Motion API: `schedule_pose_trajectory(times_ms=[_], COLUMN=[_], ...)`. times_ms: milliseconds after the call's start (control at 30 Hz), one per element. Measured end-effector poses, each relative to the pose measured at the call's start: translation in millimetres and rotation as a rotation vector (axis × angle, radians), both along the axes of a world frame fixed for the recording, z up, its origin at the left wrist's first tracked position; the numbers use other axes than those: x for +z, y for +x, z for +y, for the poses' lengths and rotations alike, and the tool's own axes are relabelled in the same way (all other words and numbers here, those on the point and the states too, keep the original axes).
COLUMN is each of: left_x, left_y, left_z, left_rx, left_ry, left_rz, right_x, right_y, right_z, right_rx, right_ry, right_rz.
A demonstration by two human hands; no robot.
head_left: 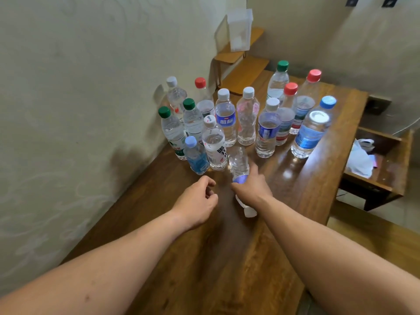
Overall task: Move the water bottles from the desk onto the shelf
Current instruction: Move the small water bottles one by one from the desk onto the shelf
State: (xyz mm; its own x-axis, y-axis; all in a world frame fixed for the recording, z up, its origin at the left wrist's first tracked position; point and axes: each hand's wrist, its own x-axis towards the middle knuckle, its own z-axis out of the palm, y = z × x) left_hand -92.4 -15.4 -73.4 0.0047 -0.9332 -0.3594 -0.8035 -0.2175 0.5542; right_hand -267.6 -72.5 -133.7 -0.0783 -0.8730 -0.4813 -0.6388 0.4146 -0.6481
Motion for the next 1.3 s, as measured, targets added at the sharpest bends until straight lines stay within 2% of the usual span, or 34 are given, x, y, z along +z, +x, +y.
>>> schedule_pose_trajectory(times_ms=[167,333,533,667,767,833,867,900,933,1000,1033,1100,1200,1300], left_x=[8.6,19.9,61.3,86.1,104.0,115.6,120.3,125.3,131.8,140.3,142.9,146.6,151.1,156.7], left_y=[2.6,23.0,104.7,196.6,269.4,317.6,340.1,362.4,381.9,415.4,430.1,458.1,496.3,535.0], left_z=[29.2,67.2,138.1,210.3,263.9,300.6,320.7,345.1,371.6,420.9,444.2,488.9,542.6,576.3], left_rx=[-0.164,-0.348,-0.451,-0.458,-0.424,-0.35,-0.288,-0.204,-0.109,0.072,0.162,0.329,0.55,0.774], left_ry=[-0.044,-0.173,-0.393,-0.702,-0.822,-0.847,-0.837,-0.806,-0.753,-0.661,-0.631,-0.601,-0.625,-0.677], left_rz=[-0.033,-0.125,-0.266,-0.347,-0.36,-0.358,-0.337,-0.306,-0.271,-0.196,-0.146,-0.052,0.005,0.031], right_x=[20.3,72.2,145.8,186.5,201.4,197.4,203.3,214.0,226.3,241.8,251.5,254.6,243.6,231.5], right_y=[-24.8,-2.6,100.7,194.9,258.4,284.7,294.5,316.8,339.0,390.5,414.1,456.1,517.7,576.2], right_z=[65.6,123.6,195.6,263.7,312.3,346.0,361.9,373.4,387.3,393.6,401.4,417.6,446.0,478.0], right_rx=[-0.112,-0.036,0.141,0.147,0.229,0.376,0.335,0.32,0.509,0.611,0.635,0.873,1.181,1.274], right_ry=[0.013,0.017,-0.063,-0.041,0.007,0.006,0.095,0.158,0.219,0.062,0.06,-0.013,-0.167,-0.198], right_rz=[-0.171,-0.201,-0.266,-0.463,-0.485,-0.584,-0.664,-0.526,-0.458,-0.384,-0.354,-0.323,-0.245,-0.288])
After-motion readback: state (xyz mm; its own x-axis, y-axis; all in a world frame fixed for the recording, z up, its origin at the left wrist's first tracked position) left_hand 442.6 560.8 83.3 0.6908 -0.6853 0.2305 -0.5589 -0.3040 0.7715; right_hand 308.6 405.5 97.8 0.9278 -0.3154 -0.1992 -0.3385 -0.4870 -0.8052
